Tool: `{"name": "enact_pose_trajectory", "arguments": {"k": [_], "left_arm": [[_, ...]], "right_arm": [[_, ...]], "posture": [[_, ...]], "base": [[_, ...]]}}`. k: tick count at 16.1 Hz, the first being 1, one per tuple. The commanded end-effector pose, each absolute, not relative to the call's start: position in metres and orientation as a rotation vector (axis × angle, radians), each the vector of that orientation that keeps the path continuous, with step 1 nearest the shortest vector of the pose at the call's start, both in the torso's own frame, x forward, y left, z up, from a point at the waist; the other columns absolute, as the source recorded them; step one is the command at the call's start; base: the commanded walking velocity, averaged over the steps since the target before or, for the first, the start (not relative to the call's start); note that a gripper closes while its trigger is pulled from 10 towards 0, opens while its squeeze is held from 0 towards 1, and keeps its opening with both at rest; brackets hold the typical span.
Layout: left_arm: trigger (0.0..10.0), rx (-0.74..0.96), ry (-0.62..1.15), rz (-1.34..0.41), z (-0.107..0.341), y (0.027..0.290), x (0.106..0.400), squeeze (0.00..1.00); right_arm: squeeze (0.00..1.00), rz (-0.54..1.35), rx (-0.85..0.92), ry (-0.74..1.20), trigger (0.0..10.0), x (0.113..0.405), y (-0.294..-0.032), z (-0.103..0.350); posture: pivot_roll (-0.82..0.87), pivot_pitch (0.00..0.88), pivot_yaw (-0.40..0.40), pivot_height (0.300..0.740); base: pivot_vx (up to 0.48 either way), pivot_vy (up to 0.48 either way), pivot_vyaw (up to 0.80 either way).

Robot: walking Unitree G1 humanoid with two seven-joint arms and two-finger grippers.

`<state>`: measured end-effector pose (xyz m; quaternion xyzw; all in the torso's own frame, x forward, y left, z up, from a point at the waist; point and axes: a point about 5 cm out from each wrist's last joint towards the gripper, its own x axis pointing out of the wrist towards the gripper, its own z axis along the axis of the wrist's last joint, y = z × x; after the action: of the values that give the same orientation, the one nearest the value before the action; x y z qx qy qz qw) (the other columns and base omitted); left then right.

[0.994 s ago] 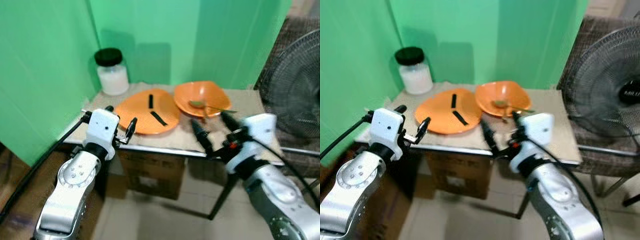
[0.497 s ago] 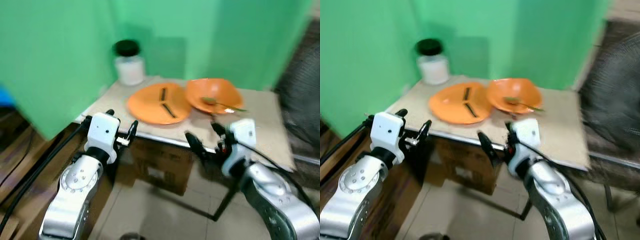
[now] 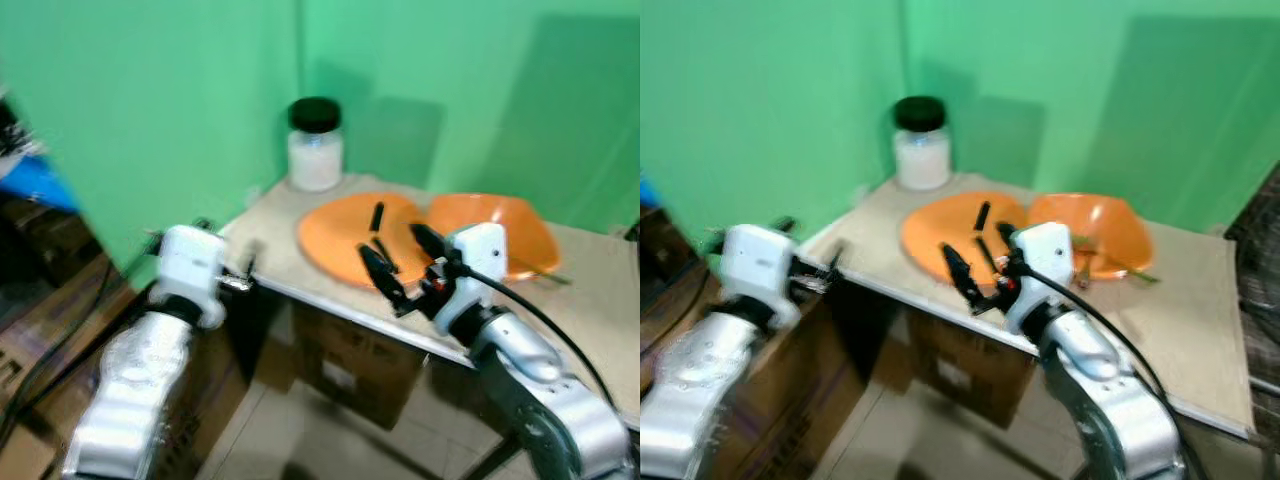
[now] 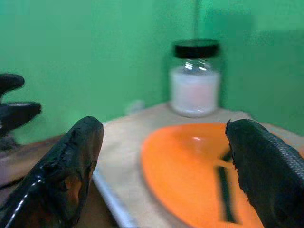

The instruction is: Setting the table

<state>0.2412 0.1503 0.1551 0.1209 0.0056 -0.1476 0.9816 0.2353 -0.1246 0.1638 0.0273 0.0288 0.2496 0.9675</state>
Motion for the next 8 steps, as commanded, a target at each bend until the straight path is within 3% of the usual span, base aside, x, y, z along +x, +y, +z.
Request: {"name": "enact_pose_trajectory", "arguments": {"k": [1, 5, 7, 8], "left_arm": [[10.0, 0.26, -0.005, -0.288, 0.16, 0.156, 0.242, 0.0], [10.0, 0.253, 0.003, -0.348, 0.158, 0.151, 0.241, 0.0], [10.0, 0.26, -0.001, -0.376, 0.156, 0.149, 0.242, 0.0], [10.0, 0.262, 0.002, -0.381, 0.153, 0.149, 0.243, 0.0]], "right_arm": [[0.0, 0.51, 0.054, 0.046, 10.0, 0.238, -0.123, 0.167], [0.0, 0.534, -0.006, 0.047, 10.0, 0.239, -0.122, 0.168], [0.0, 0.572, -0.07, 0.062, 10.0, 0.242, -0.118, 0.168], [0.0, 0.629, -0.195, 0.087, 10.0, 0.249, -0.114, 0.167]], "posture": [[0.04, 0.0, 0.041, 0.74], [0.04, 0.0, 0.043, 0.74], [0.02, 0.0, 0.047, 0.74], [0.01, 0.0, 0.049, 0.74]], "base": [[0.375, 0.0, 0.0], [0.352, 0.0, 0.0], [0.0, 0.0, 0.0], [0.0, 0.0, 0.0]]}}
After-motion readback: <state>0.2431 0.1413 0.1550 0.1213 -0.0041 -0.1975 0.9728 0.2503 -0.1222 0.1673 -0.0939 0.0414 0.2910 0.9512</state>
